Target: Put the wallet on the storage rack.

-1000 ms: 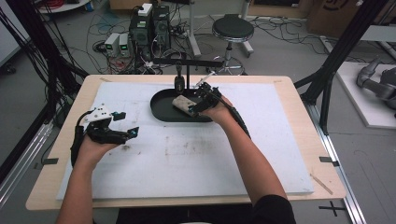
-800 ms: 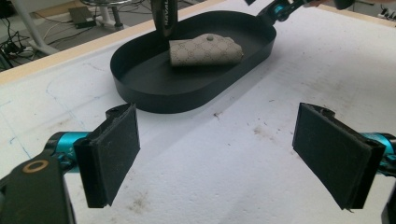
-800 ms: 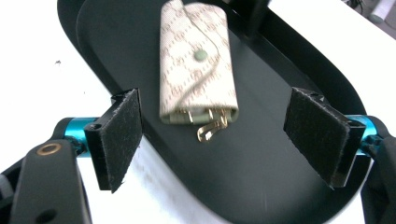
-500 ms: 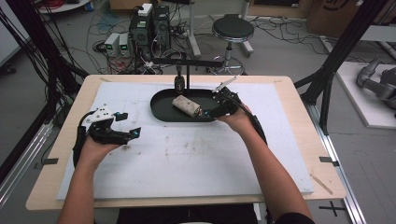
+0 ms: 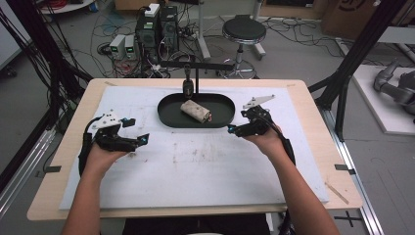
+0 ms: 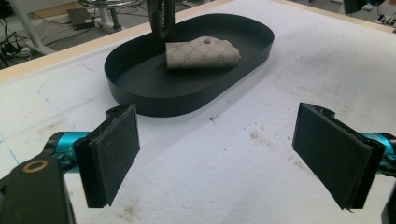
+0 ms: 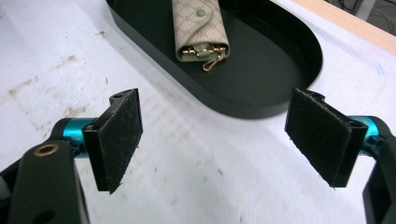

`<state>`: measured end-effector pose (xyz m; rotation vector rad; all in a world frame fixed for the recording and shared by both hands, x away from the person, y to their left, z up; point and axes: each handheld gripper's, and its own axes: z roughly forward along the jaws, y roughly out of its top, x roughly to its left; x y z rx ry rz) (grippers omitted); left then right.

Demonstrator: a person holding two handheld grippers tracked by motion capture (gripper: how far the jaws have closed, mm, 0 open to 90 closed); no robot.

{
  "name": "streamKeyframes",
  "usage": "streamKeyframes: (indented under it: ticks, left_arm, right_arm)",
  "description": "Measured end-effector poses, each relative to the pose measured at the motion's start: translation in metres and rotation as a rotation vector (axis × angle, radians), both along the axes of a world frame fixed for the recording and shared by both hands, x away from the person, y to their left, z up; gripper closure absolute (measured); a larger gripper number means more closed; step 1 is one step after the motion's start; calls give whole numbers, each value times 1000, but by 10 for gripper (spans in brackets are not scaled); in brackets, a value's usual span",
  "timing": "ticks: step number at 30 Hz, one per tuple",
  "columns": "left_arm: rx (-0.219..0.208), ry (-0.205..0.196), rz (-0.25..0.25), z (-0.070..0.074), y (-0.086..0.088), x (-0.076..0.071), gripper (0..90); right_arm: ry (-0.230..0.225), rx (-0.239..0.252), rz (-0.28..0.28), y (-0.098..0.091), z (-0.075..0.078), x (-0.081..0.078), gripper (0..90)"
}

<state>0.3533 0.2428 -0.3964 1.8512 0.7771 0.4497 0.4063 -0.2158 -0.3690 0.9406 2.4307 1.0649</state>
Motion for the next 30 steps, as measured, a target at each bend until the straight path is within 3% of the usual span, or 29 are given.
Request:
streamKeyframes:
  ticks: [15, 22, 26, 30]
  left_arm:
    - [-41, 12, -11, -8, -5, 2, 148]
    - [-27, 30, -15, -14, -11, 5, 149]
    - [-33, 30, -17, -15, -12, 5, 148]
    - [-32, 32, -19, -16, -14, 5, 148]
  right_arm:
    - [-18, 106, -71, -46, -34, -35, 195]
    - [-46, 150, -105, -61, -48, -45, 195]
    - [-28, 154, -120, -68, -61, -47, 195]
    - [-40, 179, -146, -74, -60, -46, 194]
